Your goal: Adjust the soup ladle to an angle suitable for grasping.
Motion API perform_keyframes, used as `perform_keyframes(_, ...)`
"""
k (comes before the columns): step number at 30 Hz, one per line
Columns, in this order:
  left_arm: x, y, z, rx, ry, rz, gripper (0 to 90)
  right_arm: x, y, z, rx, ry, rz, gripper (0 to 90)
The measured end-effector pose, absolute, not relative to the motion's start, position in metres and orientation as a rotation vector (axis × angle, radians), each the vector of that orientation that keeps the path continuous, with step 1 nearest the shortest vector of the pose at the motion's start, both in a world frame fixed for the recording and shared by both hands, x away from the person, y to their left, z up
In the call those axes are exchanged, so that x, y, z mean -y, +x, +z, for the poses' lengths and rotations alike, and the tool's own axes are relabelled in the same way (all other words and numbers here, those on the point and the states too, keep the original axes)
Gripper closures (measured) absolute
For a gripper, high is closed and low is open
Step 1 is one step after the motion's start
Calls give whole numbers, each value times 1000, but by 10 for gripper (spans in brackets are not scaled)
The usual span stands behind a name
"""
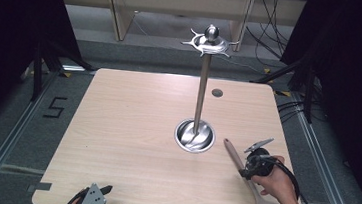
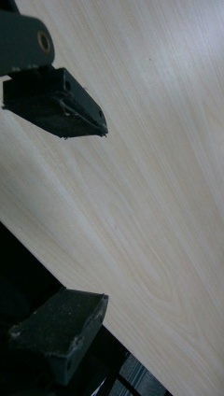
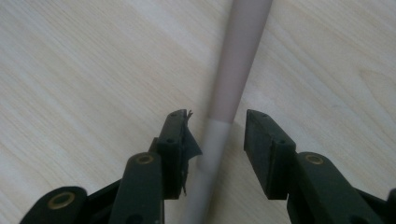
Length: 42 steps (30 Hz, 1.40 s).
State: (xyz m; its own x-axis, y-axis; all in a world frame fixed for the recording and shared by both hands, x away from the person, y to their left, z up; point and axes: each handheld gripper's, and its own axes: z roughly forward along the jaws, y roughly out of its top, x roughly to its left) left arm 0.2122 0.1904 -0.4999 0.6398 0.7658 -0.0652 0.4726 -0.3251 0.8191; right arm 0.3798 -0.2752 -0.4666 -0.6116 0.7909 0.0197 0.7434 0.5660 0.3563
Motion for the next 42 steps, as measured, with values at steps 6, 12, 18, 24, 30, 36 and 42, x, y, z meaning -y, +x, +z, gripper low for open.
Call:
perform_keyframes(6,-190,211,-499,-967,1990,419,151,276,383,-470,-2644,1307,453,643)
perform_keyframes(12,-190,211,-499,-963,1993,416,151,273,385,-475,-2652,1317,429,664)
perform_keyframes(18,-190,211,-498,-957,1998,415,150,268,384,-476,-2666,1334,404,693)
perform_keyframes(24,-190,211,-498,-950,2016,423,151,267,387,-475,-2671,1317,393,711)
perform_keyframes(30,-189,211,-498,-959,1990,413,151,264,390,-474,-2681,1305,364,718)
perform_keyframes(36,-190,210,-497,-964,1978,411,151,263,387,-470,-2674,1279,413,745)
perform_keyframes(42,-190,210,-498,-964,1976,411,151,267,382,-455,-2633,1259,517,775)
